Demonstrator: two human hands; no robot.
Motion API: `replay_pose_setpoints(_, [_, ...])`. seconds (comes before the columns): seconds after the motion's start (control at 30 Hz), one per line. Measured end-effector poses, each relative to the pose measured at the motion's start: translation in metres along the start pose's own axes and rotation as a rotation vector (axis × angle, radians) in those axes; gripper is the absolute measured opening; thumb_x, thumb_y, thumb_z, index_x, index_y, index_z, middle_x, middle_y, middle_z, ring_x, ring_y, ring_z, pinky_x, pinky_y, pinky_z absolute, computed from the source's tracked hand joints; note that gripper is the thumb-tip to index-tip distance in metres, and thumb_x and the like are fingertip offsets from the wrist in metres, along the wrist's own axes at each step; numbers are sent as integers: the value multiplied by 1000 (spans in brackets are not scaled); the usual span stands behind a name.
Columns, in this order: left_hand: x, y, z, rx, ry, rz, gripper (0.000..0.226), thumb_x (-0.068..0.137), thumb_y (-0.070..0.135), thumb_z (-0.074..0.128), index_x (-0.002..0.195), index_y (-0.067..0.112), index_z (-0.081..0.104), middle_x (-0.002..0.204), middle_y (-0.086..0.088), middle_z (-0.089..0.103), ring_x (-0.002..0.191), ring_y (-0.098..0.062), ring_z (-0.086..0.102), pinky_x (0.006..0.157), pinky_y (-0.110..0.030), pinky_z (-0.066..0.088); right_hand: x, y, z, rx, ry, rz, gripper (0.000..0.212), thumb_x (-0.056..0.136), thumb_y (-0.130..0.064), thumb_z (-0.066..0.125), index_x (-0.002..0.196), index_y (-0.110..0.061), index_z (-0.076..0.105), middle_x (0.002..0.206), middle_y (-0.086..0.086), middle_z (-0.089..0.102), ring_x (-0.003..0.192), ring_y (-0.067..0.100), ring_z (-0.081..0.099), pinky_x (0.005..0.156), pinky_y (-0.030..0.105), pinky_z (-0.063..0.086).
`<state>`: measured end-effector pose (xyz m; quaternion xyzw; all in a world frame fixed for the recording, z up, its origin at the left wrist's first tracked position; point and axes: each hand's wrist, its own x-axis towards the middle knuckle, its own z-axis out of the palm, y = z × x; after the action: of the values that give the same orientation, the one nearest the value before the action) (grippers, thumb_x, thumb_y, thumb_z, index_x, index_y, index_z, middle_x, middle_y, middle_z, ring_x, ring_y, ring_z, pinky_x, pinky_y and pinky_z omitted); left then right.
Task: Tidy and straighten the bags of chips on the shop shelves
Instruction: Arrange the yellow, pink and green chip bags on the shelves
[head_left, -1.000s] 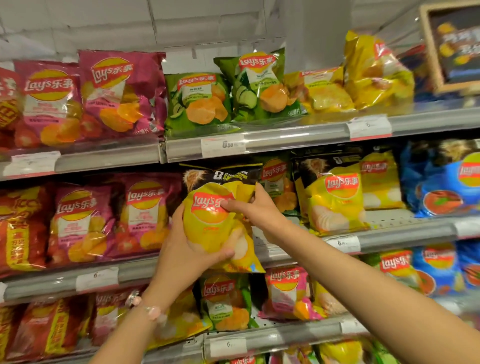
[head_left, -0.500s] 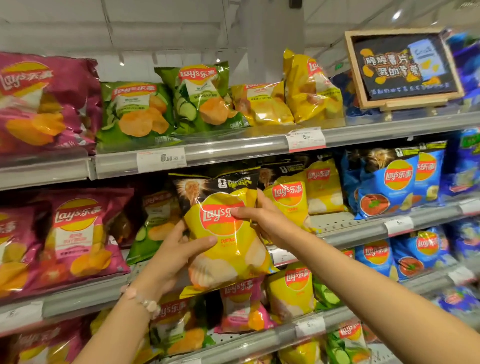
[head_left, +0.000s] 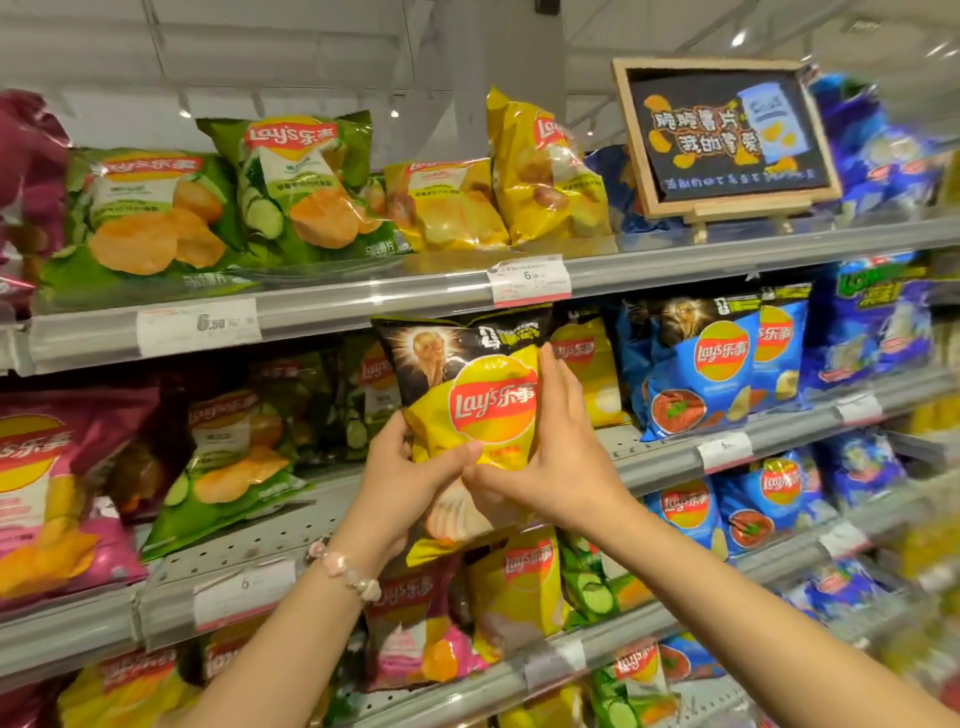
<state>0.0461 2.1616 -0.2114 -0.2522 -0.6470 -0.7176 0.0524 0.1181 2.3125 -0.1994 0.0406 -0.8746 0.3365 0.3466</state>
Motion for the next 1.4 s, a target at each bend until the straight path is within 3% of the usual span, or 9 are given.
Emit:
replay_pose_setpoints(0.3, [20,-8,65,36,-46,69,48,67,13,86,107,25,62,99,7,74,91,-12,71,74,-29,57,-1,37,-24,-87,106,76,141,49,-69,69,146,-28,-25,155,-1,7,142,21,20,102,38,38])
replay_pose_setpoints(0.5, [26,-12,80,109,-213,-10,71,50,52,82,113,31,56,109,10,69,103,-8,65,85,-27,54,9,70,-41,-99,90,127,132,55,-59,74,148,-31,-16,142,2,37,125,24,46,88,39,48])
replay_pose_setpoints(0.6, [27,-17,70,357,-170,156,61,67,54,77,119,35,52,113,12,61,100,-3,61,79,-20,49,17,87,-55,-107,64,176,136,52,-62,77,150,-29,-11,145,2,38,127,23,45,93,41,47])
replay_pose_setpoints(0.73, [29,-32,45,931,72,590,63,74,55,57,126,20,57,129,-4,51,124,-23,44,100,-46,38,33,112,-72,-177,102,228,135,54,-59,80,150,-27,-9,147,4,33,129,28,43,93,44,45])
replay_pose_setpoints(0.83, [34,-50,41,1238,-3,513,92,66,65,68,146,36,33,157,-12,15,146,-31,0,111,-62,15,48,124,-73,-193,131,219,129,58,-55,81,150,-27,-6,148,5,29,128,30,42,92,46,45])
replay_pose_setpoints(0.9, [39,-62,39,1251,-32,420,105,61,73,68,144,49,9,160,-4,-11,142,-22,-26,112,-61,6,58,131,-68,-163,138,179,126,60,-51,82,150,-27,-3,146,5,27,127,28,42,93,44,44])
replay_pose_setpoints(1.03, [46,-76,41,1169,4,373,103,62,76,63,141,57,0,151,10,-31,139,-18,-34,114,-52,7,72,142,-54,-127,141,91,123,61,-45,84,151,-24,1,144,6,25,128,26,38,93,35,41])
replay_pose_setpoints(1.27, [50,-83,43,1136,55,409,89,68,75,49,143,52,9,156,4,-19,144,-22,-22,110,-43,7,68,157,-27,-145,130,-11,119,69,-47,78,152,-20,-3,143,13,25,129,31,36,100,38,39])
replay_pose_setpoints(1.4, [50,-85,42,1123,56,422,91,72,64,65,143,52,10,155,7,-20,144,-21,-22,110,-42,6,69,163,-23,-145,81,-39,110,74,-48,73,152,-23,-1,145,15,22,131,33,34,102,42,40])
